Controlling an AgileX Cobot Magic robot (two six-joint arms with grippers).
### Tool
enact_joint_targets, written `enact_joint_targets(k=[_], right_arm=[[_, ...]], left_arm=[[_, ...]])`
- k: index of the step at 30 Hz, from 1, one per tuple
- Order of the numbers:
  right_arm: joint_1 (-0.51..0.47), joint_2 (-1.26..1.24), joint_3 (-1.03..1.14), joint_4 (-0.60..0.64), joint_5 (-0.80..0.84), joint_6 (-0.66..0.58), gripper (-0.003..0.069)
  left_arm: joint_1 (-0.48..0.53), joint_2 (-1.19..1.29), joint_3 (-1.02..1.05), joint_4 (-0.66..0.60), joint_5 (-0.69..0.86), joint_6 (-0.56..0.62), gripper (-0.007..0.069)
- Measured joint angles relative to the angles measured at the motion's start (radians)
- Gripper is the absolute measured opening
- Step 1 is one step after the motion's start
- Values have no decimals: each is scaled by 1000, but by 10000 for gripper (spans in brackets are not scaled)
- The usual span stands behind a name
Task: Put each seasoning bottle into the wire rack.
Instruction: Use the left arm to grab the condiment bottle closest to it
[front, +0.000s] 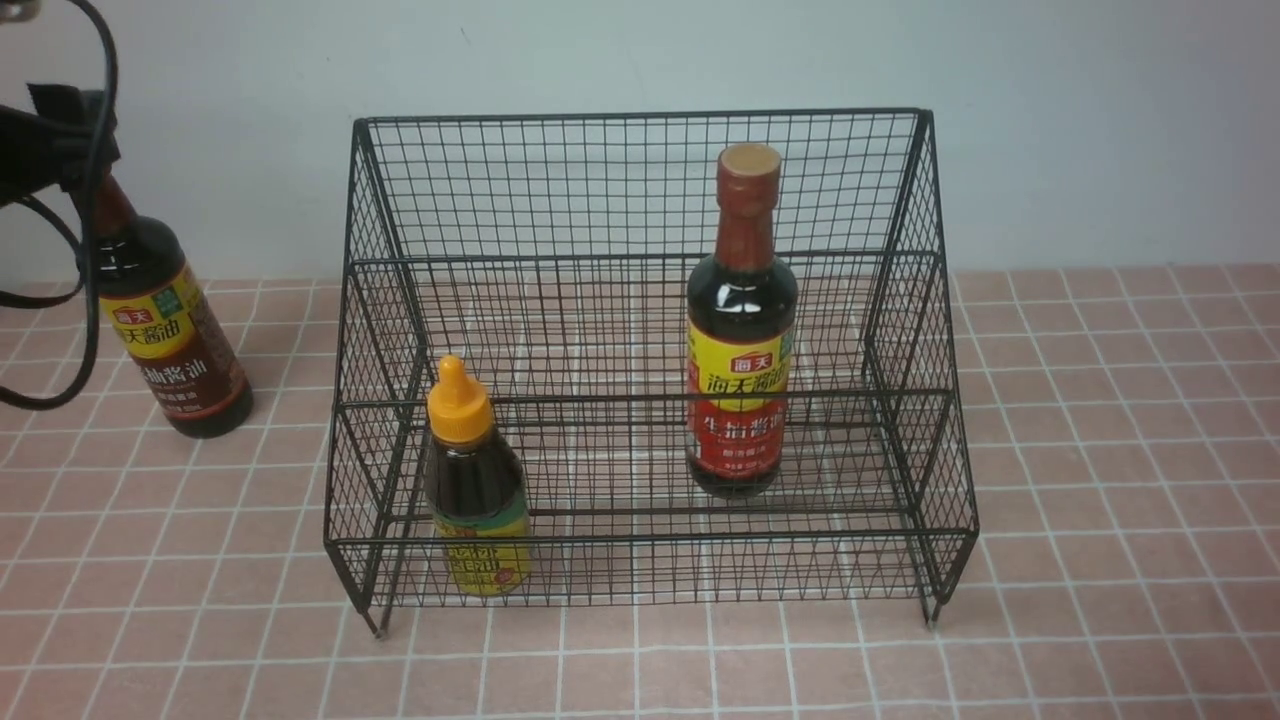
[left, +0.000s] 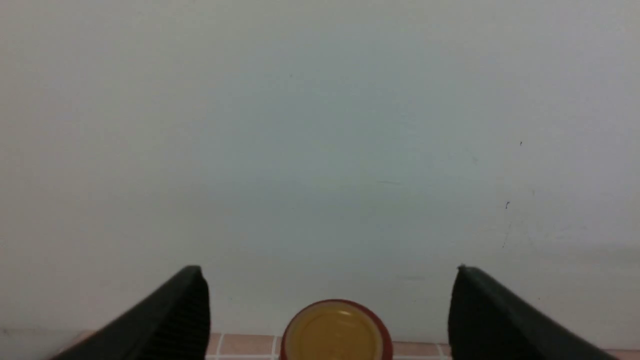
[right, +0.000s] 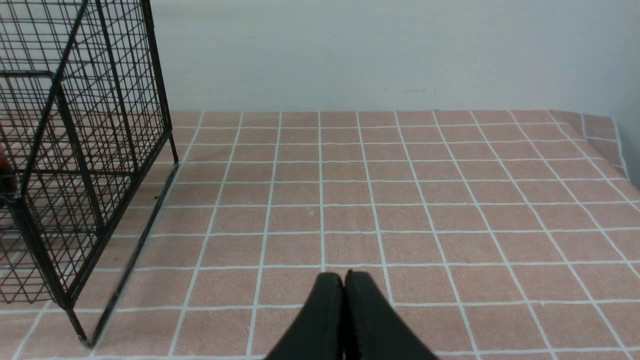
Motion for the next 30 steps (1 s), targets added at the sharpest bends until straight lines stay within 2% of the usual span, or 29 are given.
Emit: enact_joint_targets(k=[21, 23, 24, 25, 27, 28, 30], right_arm=[[0, 0, 0, 0, 0, 0, -10], [0, 0, 0, 0, 0, 0, -10], [0, 0, 0, 0, 0, 0, -10], [0, 0, 0, 0, 0, 0, -10], [0, 0, 0, 0, 0, 0, -10], [0, 0, 0, 0, 0, 0, -10], [0, 0, 0, 0, 0, 0, -10]], left_arm=[[0, 117, -2, 0, -48, 20, 580], [0, 117, -3, 0, -66, 32, 540], [0, 117, -3, 0, -81, 47, 472], [0, 117, -3, 0, -81, 47, 472], [0, 118, -11, 0, -92, 67, 311], [0, 118, -16, 1, -94, 62, 260], [0, 122, -22, 8, -94, 59, 269]])
